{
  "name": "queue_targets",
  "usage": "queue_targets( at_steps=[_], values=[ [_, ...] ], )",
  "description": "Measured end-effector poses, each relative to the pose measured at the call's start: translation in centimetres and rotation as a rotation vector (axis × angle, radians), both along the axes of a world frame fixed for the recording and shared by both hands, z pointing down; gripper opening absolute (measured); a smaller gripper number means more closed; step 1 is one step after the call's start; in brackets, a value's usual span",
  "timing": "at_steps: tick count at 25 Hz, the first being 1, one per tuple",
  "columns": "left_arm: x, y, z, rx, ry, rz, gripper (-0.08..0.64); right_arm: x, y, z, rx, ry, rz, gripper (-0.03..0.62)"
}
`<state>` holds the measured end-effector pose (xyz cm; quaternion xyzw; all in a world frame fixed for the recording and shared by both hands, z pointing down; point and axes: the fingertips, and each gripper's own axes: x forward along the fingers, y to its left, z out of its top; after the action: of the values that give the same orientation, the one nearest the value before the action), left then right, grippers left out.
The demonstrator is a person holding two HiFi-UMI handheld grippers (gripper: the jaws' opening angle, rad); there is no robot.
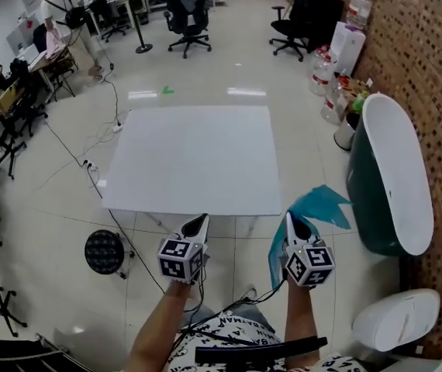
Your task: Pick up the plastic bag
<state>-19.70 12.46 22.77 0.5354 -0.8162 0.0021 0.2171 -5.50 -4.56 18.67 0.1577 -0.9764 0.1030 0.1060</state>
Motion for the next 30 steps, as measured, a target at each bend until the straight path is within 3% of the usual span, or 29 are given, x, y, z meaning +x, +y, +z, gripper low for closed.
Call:
queue_targets(
  at_steps=[5, 9, 14, 21, 30],
  values=[
    [-4.1, 6.9, -1.7, 0.029, -0.012, -0.095, 0.0, -4.7, 3.7, -1.6, 0.053, 0.015, -0.049, 0.009],
    [-6.8, 9.4, -2.6, 0.032, -0.027, -0.067, 0.0, -8.0, 5.7, -3.7, 0.123, 0.014, -0.03, 0.009],
    [-9.7, 10.2, -3.3, 0.042, -0.025, -0.06, 0.0, -11.2, 7.6, -5.1, 0.134, 0.009, -0.043, 0.009],
    [-11.4, 9.4, -4.3, 0.083, -0.03, -0.042, 0.0, -12.4, 8.2, -5.8, 0.156, 0.01, -0.039, 0.009],
    [-11.8, 9.4, -4.2, 0.077, -0.025, -0.016, 0.0, -12.7, 9.1, -6.3, 0.159, 0.015, -0.037, 0.009]
  ],
)
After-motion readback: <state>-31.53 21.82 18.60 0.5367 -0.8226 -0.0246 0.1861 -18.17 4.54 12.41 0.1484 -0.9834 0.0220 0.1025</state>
